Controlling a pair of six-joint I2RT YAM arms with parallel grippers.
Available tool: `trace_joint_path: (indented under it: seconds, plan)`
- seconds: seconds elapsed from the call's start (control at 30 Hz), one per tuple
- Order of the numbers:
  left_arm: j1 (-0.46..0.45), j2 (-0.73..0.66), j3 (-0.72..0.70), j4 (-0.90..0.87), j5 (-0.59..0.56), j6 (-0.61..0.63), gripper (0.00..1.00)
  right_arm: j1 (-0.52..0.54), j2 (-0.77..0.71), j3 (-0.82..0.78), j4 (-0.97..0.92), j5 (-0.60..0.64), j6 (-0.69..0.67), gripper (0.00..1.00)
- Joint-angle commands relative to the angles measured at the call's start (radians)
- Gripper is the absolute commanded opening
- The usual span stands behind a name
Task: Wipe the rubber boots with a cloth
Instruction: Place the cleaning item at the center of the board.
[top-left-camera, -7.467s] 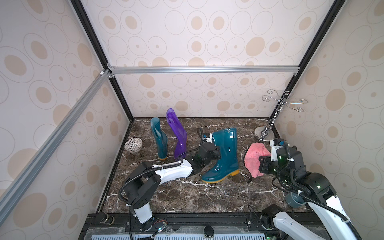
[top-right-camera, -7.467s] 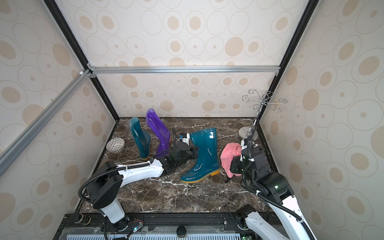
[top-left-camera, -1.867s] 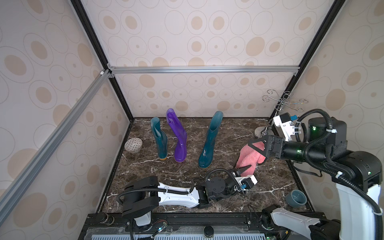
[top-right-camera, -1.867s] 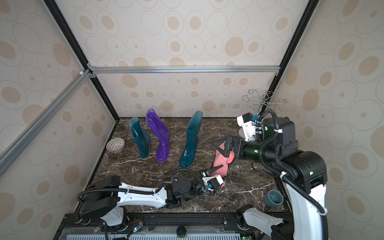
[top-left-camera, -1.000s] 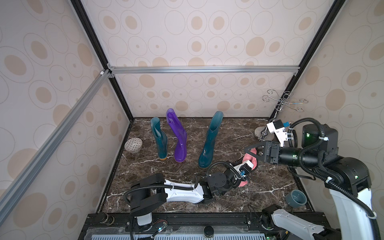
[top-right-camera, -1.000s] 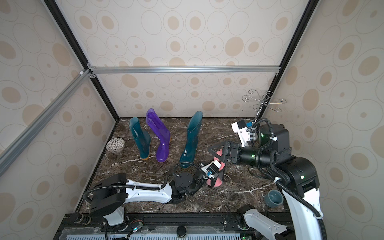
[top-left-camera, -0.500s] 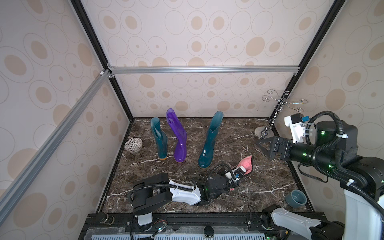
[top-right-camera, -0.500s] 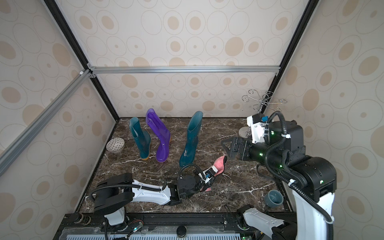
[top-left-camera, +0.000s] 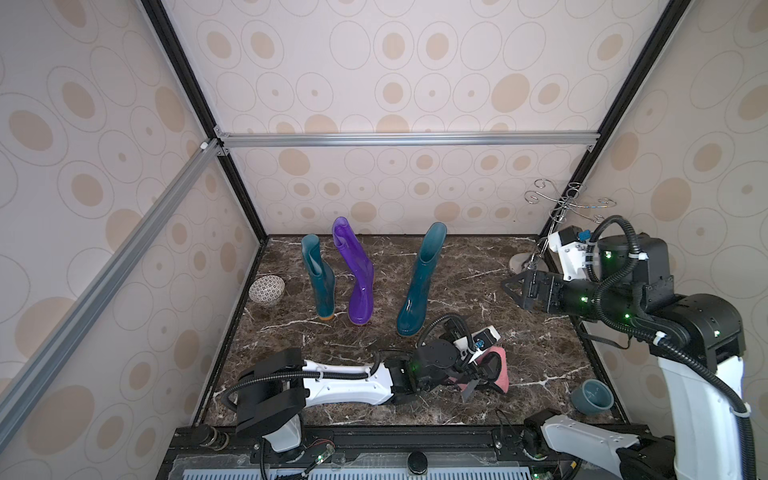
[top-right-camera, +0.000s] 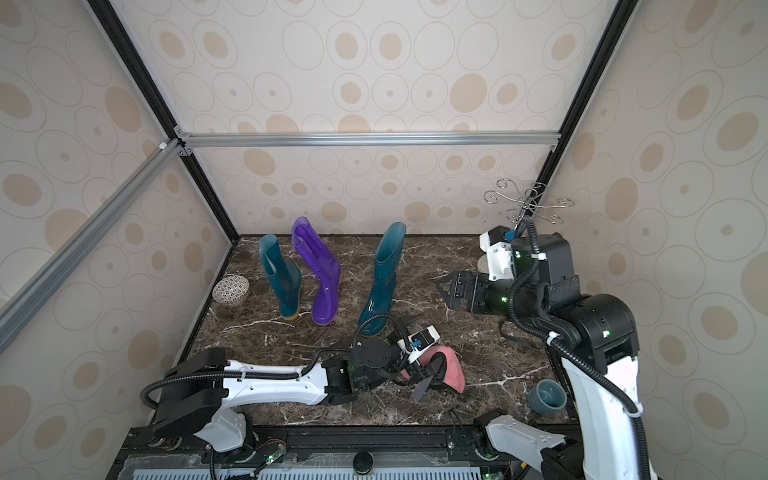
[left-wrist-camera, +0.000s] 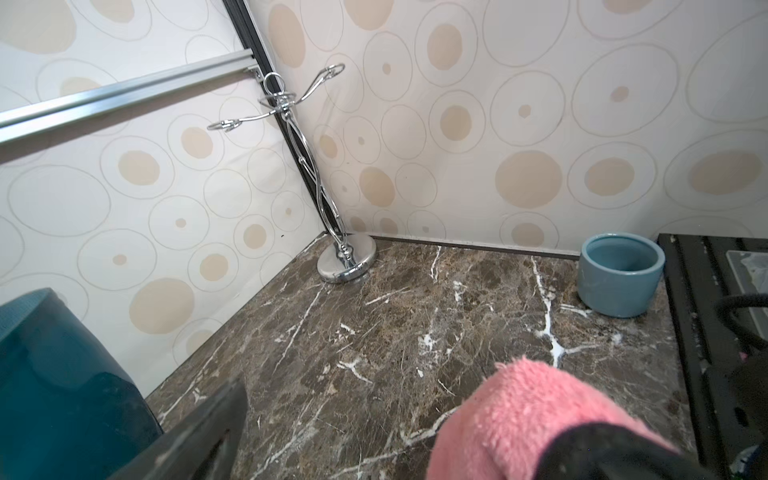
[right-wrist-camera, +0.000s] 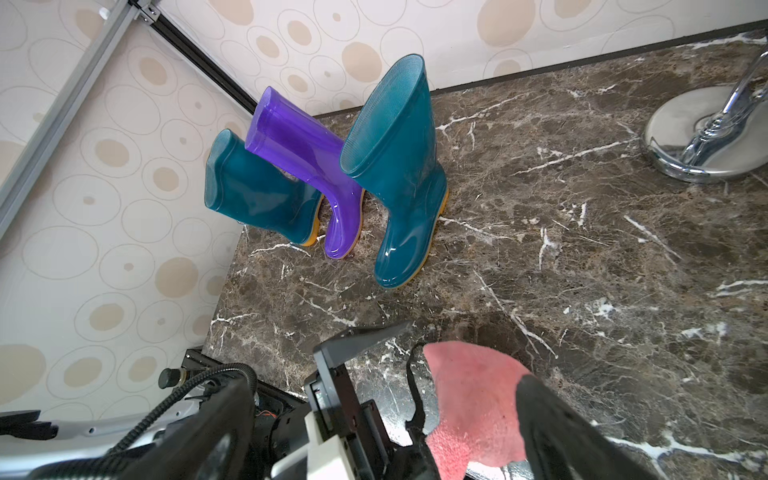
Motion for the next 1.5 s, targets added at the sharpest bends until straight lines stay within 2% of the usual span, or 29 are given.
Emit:
trace_joint_path:
  seconds: [0.0, 0.07, 0.13, 0.17, 0.23, 0.3, 0.33, 0.43, 0.47, 0.5, 0.57, 0.63, 0.7, 0.8, 0.87, 0.93, 1.0, 1.07, 1.13, 1.2, 1.27, 1.33, 1.4, 1.47]
  plan:
    - [0.014, -0.044, 0.046, -0.139, 0.036, 0.055, 1.00, 0.001, -0.005, -0.015, 0.023, 0.024, -0.008, 1.00]
    - [0.019, -0.017, 0.122, -0.302, 0.092, 0.084, 1.00, 0.002, -0.004, -0.026, 0.038, 0.013, -0.008, 1.00]
    - [0.033, 0.004, 0.172, -0.382, 0.060, 0.003, 1.00, 0.002, 0.002, -0.047, 0.044, 0.013, -0.002, 1.00]
    - [0.054, -0.002, 0.171, -0.404, 0.146, -0.028, 1.00, 0.001, -0.002, -0.070, 0.050, 0.013, 0.004, 1.00]
    - [0.078, -0.004, 0.183, -0.443, 0.213, -0.110, 1.00, 0.002, -0.023, -0.124, 0.066, 0.008, 0.009, 1.00]
    - [0.126, 0.028, 0.265, -0.575, 0.322, -0.197, 1.00, 0.001, -0.045, -0.161, 0.068, 0.009, -0.009, 1.00]
    - [0.146, 0.038, 0.301, -0.621, 0.340, -0.230, 1.00, 0.001, -0.045, -0.156, 0.049, 0.020, -0.024, 0.96]
    - [0.184, 0.048, 0.379, -0.741, 0.354, -0.312, 1.00, 0.001, -0.050, -0.134, -0.014, 0.080, -0.063, 0.89]
    - [0.184, 0.063, 0.435, -0.813, 0.371, -0.319, 1.00, 0.001, -0.062, -0.138, -0.019, 0.085, -0.075, 0.87]
    - [0.184, 0.094, 0.508, -0.889, 0.367, -0.323, 1.00, 0.002, -0.076, -0.150, -0.019, 0.076, -0.088, 0.82]
    - [0.186, 0.125, 0.595, -0.986, 0.305, -0.371, 1.00, 0.002, -0.106, -0.182, -0.015, 0.058, -0.113, 0.77]
    - [0.184, 0.136, 0.625, -1.023, 0.302, -0.377, 1.00, 0.002, -0.127, -0.224, -0.018, 0.039, -0.126, 0.77]
    - [0.185, 0.155, 0.661, -1.060, 0.308, -0.431, 1.00, 0.002, -0.163, -0.284, -0.001, 0.012, -0.136, 0.70]
    - [0.185, 0.193, 0.758, -1.145, 0.309, -0.470, 1.00, 0.001, -0.224, -0.374, 0.008, 0.035, -0.153, 0.71]
    - [0.185, 0.193, 0.774, -1.148, 0.317, -0.499, 1.00, 0.002, -0.265, -0.450, 0.034, -0.019, -0.161, 0.70]
    - [0.185, 0.198, 0.788, -1.154, 0.331, -0.519, 1.00, 0.001, -0.294, -0.532, 0.080, -0.114, -0.154, 0.65]
    - [0.189, 0.201, 0.811, -1.162, 0.319, -0.527, 1.00, 0.001, -0.306, -0.552, 0.074, -0.036, -0.129, 0.66]
    - [0.189, 0.174, 0.798, -1.143, 0.278, -0.520, 1.00, 0.001, -0.331, -0.563, 0.085, 0.074, -0.098, 0.79]
    - [0.189, 0.132, 0.773, -1.101, 0.241, -0.502, 1.00, 0.001, -0.347, -0.580, 0.131, 0.084, -0.082, 0.81]
    - [0.190, 0.058, 0.714, -1.017, 0.181, -0.493, 1.00, 0.001, -0.334, -0.591, 0.168, 0.068, -0.076, 0.83]
    - [0.188, -0.034, 0.631, -0.903, 0.134, -0.459, 1.00, 0.001, -0.291, -0.600, 0.186, 0.088, -0.065, 0.89]
    - [0.190, -0.128, 0.542, -0.795, 0.103, -0.418, 1.00, 0.001, -0.268, -0.619, 0.213, 0.161, -0.042, 0.90]
    - [0.189, -0.228, 0.446, -0.710, 0.048, -0.383, 1.00, 0.001, -0.266, -0.644, 0.269, 0.209, -0.033, 1.00]
    - [0.191, -0.324, 0.352, -0.648, -0.026, -0.329, 1.00, 0.001, -0.259, -0.668, 0.333, 0.251, -0.028, 1.00]
